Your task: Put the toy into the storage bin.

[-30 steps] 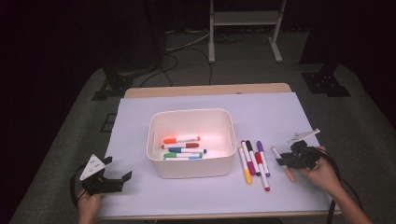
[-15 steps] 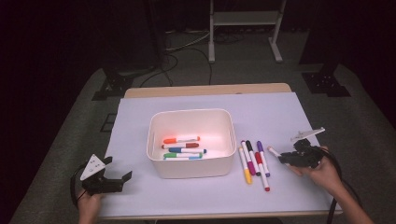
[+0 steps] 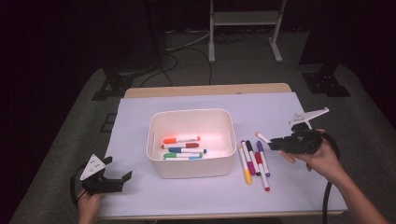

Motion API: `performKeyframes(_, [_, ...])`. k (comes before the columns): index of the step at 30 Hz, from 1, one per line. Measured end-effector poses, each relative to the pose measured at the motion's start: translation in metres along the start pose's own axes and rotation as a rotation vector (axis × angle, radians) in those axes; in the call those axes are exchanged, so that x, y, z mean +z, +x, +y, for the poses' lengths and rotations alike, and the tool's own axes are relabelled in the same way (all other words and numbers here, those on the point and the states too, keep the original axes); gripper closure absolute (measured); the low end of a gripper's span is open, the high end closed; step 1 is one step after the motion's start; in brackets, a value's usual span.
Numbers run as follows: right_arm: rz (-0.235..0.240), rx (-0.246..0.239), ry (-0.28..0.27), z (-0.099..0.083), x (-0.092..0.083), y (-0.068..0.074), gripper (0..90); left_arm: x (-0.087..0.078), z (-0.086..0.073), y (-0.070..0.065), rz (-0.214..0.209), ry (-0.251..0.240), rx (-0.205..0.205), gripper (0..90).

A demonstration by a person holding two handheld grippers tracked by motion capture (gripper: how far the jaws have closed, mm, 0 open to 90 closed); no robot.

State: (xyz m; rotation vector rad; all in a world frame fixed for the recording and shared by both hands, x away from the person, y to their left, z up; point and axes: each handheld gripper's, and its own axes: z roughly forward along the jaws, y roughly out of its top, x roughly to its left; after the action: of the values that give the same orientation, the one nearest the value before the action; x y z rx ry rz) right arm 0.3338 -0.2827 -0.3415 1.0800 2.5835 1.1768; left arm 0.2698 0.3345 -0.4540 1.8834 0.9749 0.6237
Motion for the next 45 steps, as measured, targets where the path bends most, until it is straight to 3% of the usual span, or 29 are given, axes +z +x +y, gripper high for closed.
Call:
performKeyframes(9, [0.059, -0.093, -0.025, 0.051, -0.010, 0.031, 75.7, -0.001, 0.000, 0.000, -0.002, -0.004, -0.006, 0.0])
performKeyframes(17, [0.116, -0.157, -0.013, 0.086, -0.004, 0.056, 75.7, -0.001, 0.000, 0.000, -0.003, -0.005, -0.007, 0.0])
performKeyframes(29, [0.186, -0.255, 0.044, 0.124, 0.031, 0.092, 75.7, -0.001, 0.000, 0.001, -0.005, -0.008, -0.014, 0.0])
performKeyframes(45, [0.268, -0.337, 0.101, 0.149, 0.082, 0.122, 75.7, -0.001, 0.000, 0.002, -0.007, -0.008, -0.014, 0.0])
